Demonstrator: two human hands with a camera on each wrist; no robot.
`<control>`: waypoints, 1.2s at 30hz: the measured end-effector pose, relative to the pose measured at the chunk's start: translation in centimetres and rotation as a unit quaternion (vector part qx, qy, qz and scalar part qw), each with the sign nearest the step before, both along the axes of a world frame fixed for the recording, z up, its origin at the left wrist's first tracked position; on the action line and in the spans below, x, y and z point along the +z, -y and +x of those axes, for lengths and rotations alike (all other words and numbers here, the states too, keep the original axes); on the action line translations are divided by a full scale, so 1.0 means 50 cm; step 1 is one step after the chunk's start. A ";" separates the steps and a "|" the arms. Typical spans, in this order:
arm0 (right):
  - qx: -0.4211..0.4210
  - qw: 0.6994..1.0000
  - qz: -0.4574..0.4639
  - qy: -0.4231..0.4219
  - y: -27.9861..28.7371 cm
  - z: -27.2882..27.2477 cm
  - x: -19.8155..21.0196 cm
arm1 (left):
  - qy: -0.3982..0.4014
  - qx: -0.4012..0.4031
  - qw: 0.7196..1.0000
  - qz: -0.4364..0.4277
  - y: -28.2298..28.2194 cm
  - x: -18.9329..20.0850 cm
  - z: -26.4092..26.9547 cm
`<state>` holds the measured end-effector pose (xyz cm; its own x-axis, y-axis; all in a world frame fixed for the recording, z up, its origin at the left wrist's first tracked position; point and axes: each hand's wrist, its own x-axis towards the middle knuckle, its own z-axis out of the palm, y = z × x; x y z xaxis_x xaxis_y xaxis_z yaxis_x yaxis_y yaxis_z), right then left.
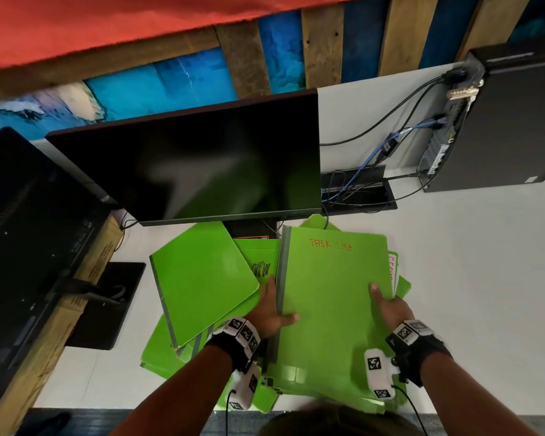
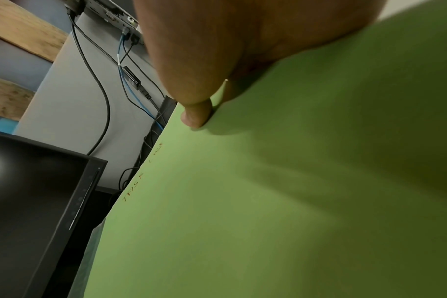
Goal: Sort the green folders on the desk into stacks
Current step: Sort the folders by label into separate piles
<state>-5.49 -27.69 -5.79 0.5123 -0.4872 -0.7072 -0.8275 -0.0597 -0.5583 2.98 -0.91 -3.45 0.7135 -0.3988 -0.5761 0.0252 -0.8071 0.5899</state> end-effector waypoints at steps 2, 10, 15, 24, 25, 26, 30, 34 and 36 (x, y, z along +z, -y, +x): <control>0.001 1.000 -0.002 0.000 0.000 -0.002 0.003 | -0.057 0.018 0.997 -0.055 -0.003 0.003 -0.008; -0.002 1.000 -0.004 -0.005 0.002 -0.002 0.012 | 0.243 0.327 0.896 -0.175 -0.138 0.029 0.060; -0.004 1.000 -0.008 -0.005 0.002 -0.003 0.012 | 0.311 0.410 0.857 -0.014 -0.255 0.002 0.074; 0.009 0.999 -0.030 -0.013 -0.003 -0.003 0.015 | 0.173 0.233 0.948 0.134 -0.316 -0.016 0.006; 0.010 0.999 -0.031 -0.014 -0.003 -0.002 0.015 | 0.170 0.265 0.941 0.121 -0.333 -0.012 0.017; 0.012 0.999 -0.031 -0.016 -0.002 -0.001 0.014 | 0.178 0.302 0.928 0.125 -0.344 -0.006 0.026; 0.019 0.999 -0.032 -0.011 0.002 -0.002 0.008 | 0.089 0.454 0.862 0.205 -0.418 -0.034 0.070; 0.013 1.000 -0.023 -0.011 0.002 -0.001 0.003 | 0.006 0.507 0.851 0.141 -0.447 -0.052 0.106; 0.013 1.000 -0.022 -0.012 0.002 0.000 0.006 | 0.020 0.501 0.859 0.104 -0.414 -0.002 0.104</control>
